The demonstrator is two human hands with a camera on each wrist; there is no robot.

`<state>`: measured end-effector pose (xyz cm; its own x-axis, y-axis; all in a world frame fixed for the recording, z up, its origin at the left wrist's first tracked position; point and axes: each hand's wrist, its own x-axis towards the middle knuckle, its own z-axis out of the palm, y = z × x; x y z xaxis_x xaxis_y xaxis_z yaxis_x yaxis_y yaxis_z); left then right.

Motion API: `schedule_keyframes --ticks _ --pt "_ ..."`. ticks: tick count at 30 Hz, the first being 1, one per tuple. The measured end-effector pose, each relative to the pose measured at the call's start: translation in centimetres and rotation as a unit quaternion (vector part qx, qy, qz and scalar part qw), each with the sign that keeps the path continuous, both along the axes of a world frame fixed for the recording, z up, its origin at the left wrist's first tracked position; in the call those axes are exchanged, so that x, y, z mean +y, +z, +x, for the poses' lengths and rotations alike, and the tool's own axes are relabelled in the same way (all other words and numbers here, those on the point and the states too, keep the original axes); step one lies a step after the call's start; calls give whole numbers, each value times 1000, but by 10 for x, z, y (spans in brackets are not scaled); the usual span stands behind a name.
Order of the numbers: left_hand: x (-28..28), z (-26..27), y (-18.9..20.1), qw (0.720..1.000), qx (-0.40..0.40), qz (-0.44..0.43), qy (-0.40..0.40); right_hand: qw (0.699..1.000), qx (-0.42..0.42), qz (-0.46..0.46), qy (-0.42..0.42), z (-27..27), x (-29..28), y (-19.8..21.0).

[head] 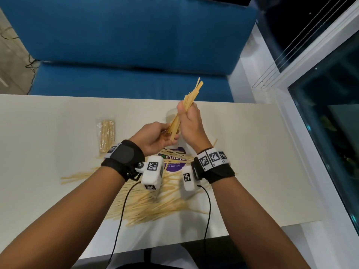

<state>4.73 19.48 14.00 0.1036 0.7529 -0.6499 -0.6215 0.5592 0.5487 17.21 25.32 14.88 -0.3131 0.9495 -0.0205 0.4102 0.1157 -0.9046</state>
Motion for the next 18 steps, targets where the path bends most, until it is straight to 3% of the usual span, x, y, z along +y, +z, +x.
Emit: schedule_keyframes --ticks 3,8,13,18 --pt "22 -10 4 999 45 8 18 999 17 -36 11 -5 23 1" --pt "53 -21 1 989 141 34 30 993 81 -48 -66 -3 51 2" --pt "61 -33 -28 921 387 31 15 981 56 -73 -172 -2 57 -35" --pt "57 -30 -45 878 471 67 -52 983 -3 -56 -174 -13 36 -65"
